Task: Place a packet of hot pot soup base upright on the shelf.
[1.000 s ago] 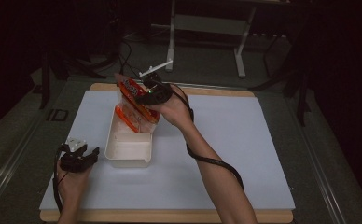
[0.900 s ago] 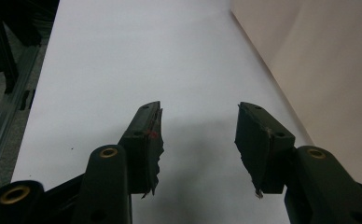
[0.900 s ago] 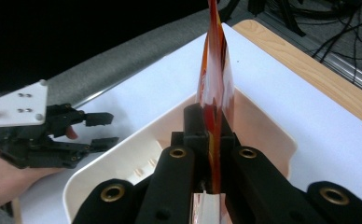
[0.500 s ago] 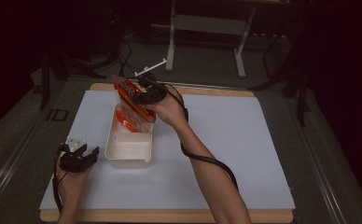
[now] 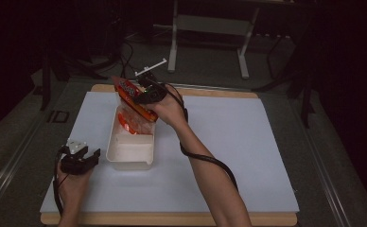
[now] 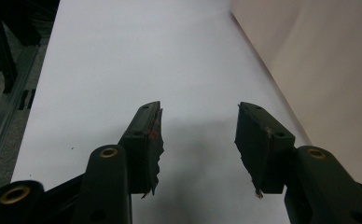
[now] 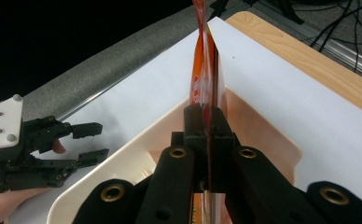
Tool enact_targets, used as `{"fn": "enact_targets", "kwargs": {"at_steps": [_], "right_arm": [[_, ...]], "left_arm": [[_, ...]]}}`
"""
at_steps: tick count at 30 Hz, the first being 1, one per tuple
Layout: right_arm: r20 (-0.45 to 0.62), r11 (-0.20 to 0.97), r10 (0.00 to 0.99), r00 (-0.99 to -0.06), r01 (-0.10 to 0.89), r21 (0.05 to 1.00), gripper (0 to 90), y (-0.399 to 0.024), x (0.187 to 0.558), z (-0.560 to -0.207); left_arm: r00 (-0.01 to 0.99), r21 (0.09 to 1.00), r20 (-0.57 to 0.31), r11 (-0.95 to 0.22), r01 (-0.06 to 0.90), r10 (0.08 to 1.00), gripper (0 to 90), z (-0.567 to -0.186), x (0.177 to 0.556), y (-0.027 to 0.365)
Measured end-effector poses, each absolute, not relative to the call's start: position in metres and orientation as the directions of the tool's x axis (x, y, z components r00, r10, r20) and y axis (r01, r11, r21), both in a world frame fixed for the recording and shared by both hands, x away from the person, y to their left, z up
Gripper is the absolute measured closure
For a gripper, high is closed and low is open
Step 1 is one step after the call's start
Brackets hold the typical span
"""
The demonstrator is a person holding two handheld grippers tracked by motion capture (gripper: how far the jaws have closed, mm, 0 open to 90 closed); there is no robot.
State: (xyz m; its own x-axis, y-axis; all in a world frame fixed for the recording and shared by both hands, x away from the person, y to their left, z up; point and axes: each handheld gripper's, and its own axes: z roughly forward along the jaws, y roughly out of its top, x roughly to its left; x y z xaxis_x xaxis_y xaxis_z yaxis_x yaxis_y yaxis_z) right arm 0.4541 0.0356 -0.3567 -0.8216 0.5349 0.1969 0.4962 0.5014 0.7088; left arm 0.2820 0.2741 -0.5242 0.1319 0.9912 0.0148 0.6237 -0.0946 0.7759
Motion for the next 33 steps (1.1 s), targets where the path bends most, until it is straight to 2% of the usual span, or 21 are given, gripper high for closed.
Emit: {"fn": "enact_targets", "kwargs": {"at_steps": [14,29,30,32,33], "right_arm": [[0.2,0.518,0.531,-0.824,0.502,0.693,90.0,0.058,0.459,-0.368],[0.191,0.499,0.59,-0.785,0.54,0.678,89.7,0.063,0.463,-0.375],[0.182,0.499,0.591,-0.786,0.534,0.683,88.2,0.063,0.463,-0.374],[0.178,0.487,0.596,-0.783,0.529,0.695,77.3,0.061,0.462,-0.371],[0.178,0.487,0.596,-0.783,0.529,0.695,77.3,0.061,0.462,-0.371]], "left_arm": [[0.132,0.778,0.006,-0.088,0.622,0.991,51.0,-0.524,0.282,0.275],[0.133,0.776,0.008,-0.09,0.624,0.991,50.9,-0.525,0.282,0.274],[0.133,0.776,0.008,-0.09,0.624,0.991,50.9,-0.525,0.282,0.274],[0.134,0.776,0.01,-0.092,0.624,0.991,50.9,-0.525,0.282,0.274],[0.134,0.776,0.01,-0.092,0.624,0.991,50.9,-0.525,0.282,0.274]]}}
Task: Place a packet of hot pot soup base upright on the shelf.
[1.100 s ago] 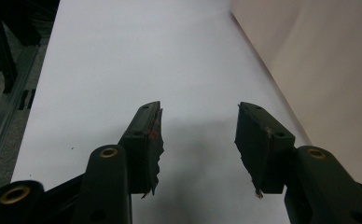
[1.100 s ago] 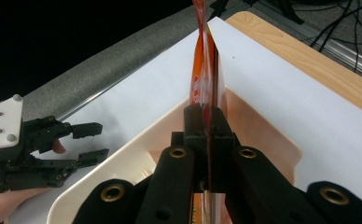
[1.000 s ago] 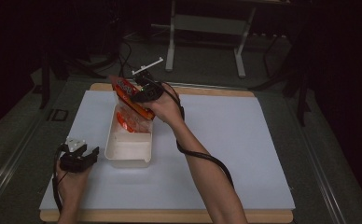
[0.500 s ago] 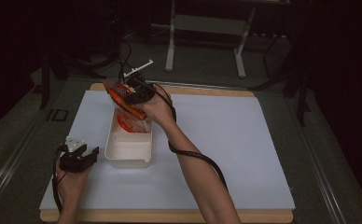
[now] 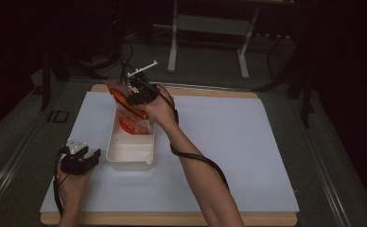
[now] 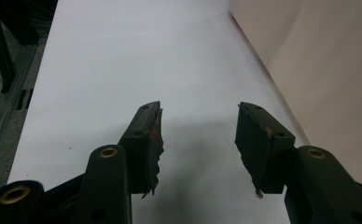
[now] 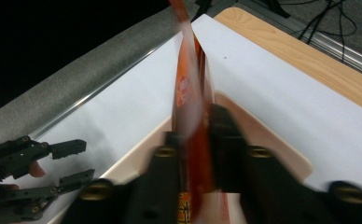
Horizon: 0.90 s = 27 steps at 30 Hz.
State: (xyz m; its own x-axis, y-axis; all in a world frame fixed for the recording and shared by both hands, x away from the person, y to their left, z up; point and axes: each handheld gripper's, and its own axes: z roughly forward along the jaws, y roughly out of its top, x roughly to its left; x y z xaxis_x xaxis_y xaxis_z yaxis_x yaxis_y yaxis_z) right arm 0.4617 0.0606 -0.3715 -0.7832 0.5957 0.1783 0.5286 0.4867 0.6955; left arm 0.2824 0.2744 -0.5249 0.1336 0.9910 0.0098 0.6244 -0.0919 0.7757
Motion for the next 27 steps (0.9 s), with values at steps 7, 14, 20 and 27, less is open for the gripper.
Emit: {"fn": "enact_targets", "kwargs": {"at_steps": [7,14,20,27], "right_arm": [[0.13,0.495,0.577,-0.806,0.472,0.729,51.3,0.05,0.456,-0.367],[0.12,0.493,0.576,-0.809,0.461,0.738,38.4,0.04,0.455,-0.363],[0.103,0.475,0.58,-0.808,0.437,0.764,34.9,0.029,0.449,-0.349],[0.099,0.448,0.581,-0.808,0.42,0.789,34.7,0.008,0.44,-0.335]], "left_arm": [[0.134,0.775,0.015,-0.096,0.624,0.991,50.9,-0.525,0.282,0.273],[0.135,0.774,0.017,-0.099,0.625,0.991,50.9,-0.525,0.283,0.273],[0.134,0.775,0.019,-0.099,0.624,0.991,50.8,-0.525,0.282,0.273],[0.132,0.776,0.021,-0.1,0.623,0.991,50.8,-0.525,0.282,0.272]]}}
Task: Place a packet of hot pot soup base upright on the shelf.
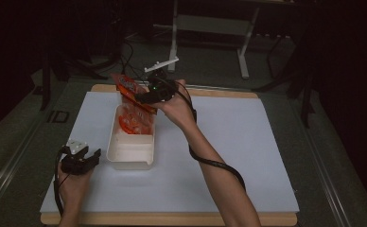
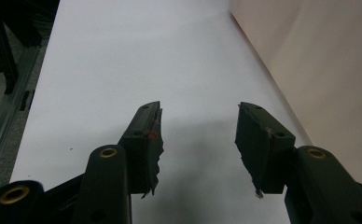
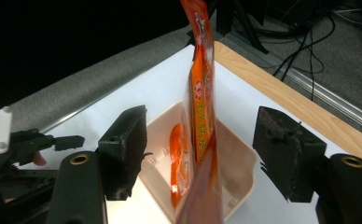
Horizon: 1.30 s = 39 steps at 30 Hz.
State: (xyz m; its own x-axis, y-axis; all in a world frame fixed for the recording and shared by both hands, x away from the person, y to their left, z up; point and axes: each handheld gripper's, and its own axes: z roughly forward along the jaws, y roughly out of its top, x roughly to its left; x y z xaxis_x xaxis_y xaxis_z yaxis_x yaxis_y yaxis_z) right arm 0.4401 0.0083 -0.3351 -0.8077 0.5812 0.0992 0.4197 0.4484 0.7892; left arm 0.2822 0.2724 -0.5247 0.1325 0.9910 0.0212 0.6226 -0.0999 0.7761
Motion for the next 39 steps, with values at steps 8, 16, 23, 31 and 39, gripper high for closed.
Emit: {"fn": "enact_targets", "kwargs": {"at_steps": [8,16,23,31,39], "right_arm": [[0.148,0.388,0.578,-0.803,0.429,0.816,35.4,-0.019,0.43,-0.33],[0.168,0.367,0.571,-0.804,0.433,0.823,37.5,-0.042,0.419,-0.336],[0.156,0.374,0.567,-0.809,0.421,0.826,42.7,-0.056,0.404,-0.35],[0.173,0.394,0.579,-0.797,0.459,0.797,72.8,-0.08,0.39,-0.382],[0.189,0.4,0.612,-0.768,0.507,0.764,78.9,-0.108,0.386,-0.418]], "left_arm": [[0.134,0.776,0.023,-0.102,0.622,0.991,50.9,-0.524,0.282,0.272],[0.135,0.776,0.025,-0.104,0.622,0.991,51.2,-0.525,0.282,0.271],[0.136,0.775,0.027,-0.107,0.623,0.99,51.3,-0.525,0.282,0.271],[0.136,0.774,0.028,-0.108,0.624,0.99,51.3,-0.525,0.282,0.271],[0.137,0.772,0.028,-0.109,0.627,0.99,51.3,-0.526,0.283,0.27]]}}
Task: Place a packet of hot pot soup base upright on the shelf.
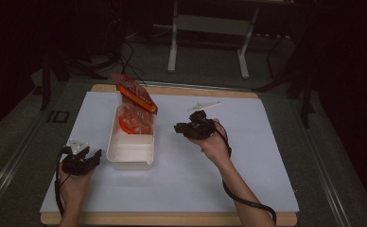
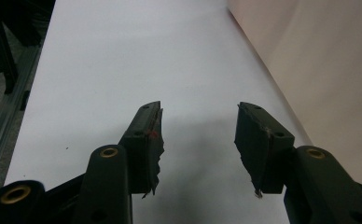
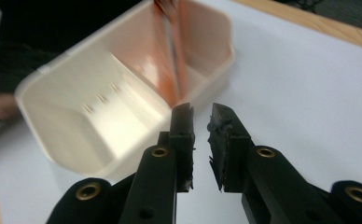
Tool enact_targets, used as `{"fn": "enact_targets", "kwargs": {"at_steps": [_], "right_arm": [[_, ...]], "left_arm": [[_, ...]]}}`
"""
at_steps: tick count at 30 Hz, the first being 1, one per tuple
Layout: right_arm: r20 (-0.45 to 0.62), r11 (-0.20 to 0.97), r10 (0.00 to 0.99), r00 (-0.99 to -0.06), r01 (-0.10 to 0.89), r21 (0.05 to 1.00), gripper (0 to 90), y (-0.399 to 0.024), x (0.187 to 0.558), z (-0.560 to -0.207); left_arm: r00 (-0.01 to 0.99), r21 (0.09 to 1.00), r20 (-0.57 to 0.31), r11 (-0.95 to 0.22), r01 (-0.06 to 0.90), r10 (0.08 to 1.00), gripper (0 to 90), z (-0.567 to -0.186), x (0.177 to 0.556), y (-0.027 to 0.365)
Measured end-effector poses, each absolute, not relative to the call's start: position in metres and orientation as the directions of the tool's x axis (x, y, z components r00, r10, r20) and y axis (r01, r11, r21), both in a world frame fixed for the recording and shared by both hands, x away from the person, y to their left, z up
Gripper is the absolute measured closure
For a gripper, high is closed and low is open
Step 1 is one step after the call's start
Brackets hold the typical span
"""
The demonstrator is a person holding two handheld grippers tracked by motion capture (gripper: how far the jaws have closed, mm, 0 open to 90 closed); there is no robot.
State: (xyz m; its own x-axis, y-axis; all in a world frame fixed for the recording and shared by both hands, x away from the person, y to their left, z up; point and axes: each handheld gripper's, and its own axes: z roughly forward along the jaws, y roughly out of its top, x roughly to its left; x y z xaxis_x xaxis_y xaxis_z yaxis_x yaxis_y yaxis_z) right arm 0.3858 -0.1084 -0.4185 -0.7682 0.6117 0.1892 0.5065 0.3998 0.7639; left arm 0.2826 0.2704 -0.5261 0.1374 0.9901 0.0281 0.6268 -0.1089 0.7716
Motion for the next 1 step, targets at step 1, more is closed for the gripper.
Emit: {"fn": "enact_targets", "kwargs": {"at_steps": [1], "right_arm": [[0.189,0.4,0.612,-0.768,0.507,0.764,78.9,-0.1084,0.3858,-0.4185]], "left_arm": [[0.137,0.772,0.028,-0.109,0.627,0.99,51.2,-0.5261,0.2826,0.2704]]}}
